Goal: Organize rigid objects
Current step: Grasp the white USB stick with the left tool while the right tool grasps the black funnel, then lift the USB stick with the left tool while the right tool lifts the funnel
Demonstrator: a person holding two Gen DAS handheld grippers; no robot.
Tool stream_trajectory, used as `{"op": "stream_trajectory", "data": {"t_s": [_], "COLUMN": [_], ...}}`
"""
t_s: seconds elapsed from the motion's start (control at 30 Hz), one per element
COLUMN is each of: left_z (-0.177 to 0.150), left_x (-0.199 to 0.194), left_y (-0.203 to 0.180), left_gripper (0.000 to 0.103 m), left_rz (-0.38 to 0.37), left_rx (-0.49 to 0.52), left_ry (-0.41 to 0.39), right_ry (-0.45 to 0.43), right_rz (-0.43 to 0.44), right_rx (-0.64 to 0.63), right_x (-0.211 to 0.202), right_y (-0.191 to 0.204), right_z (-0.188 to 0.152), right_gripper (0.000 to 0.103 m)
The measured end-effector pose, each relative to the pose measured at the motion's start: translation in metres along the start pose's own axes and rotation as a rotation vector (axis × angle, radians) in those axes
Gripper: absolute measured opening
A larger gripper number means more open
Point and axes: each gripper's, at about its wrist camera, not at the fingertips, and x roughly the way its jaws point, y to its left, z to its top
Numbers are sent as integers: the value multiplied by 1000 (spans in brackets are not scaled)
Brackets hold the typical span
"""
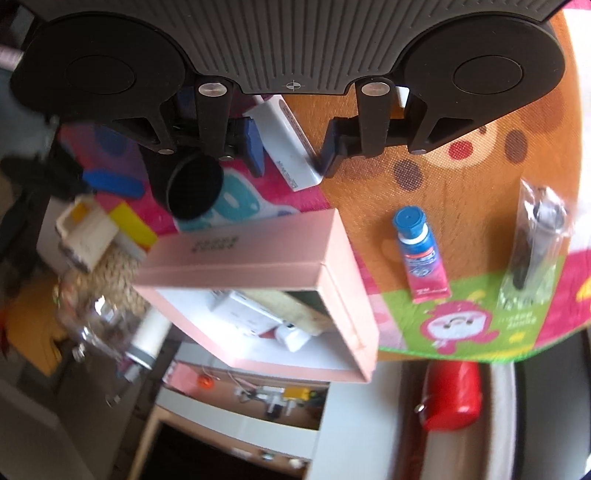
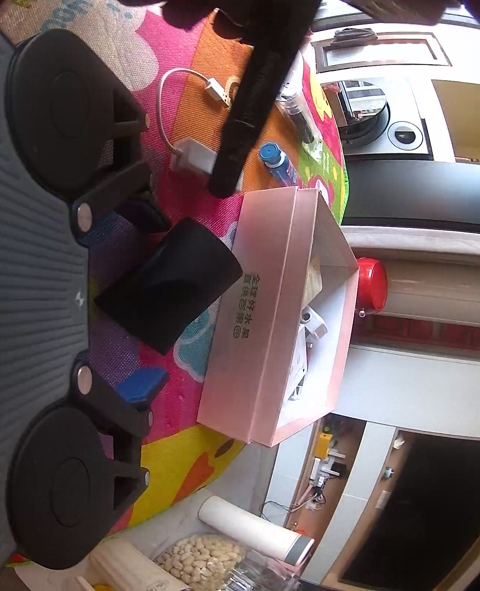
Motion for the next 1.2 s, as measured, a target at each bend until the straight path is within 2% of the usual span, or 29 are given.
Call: {"op": "stream_trajectory", "data": {"t_s": [0.17, 0.27, 0.57, 0.67, 0.73, 0.77, 0.87, 1.07, 1.2], "left_z": [-11, -14, -20, -27, -30, -31, -34, -36, -37], "left_x": [-9, -14, -12, -13, -13, -13, -14, -18, -18], "left_y": [1, 8, 8, 5, 2, 2, 5, 22, 21], "left_gripper": [35, 31, 31, 31, 31, 31, 29, 29, 29], "left_rz": [56, 76, 87, 106, 118, 120, 106, 31, 33], "left_rx": [67, 58, 36, 25, 54, 63, 60, -38, -41], "left_ry": [-7, -9, -51, -87, -102, -109, -127, -152, -158], "right_ry": [0, 0, 5, 42, 70, 75, 83, 94, 93], "right_rz": [-2, -4, 2, 42, 128, 127, 96, 105, 107], "right_rx": [3, 3, 16, 94, 108, 94, 48, 45, 34], "right_x": [1, 1, 1, 8, 12, 13, 11, 8, 8], "right_y": [0, 0, -2, -15, -23, -22, -12, -10, -10], "right_z": [0, 0, 0, 1, 4, 4, 3, 2, 1], "right_gripper": [83, 83, 85, 89, 103, 103, 103, 103, 103]}}
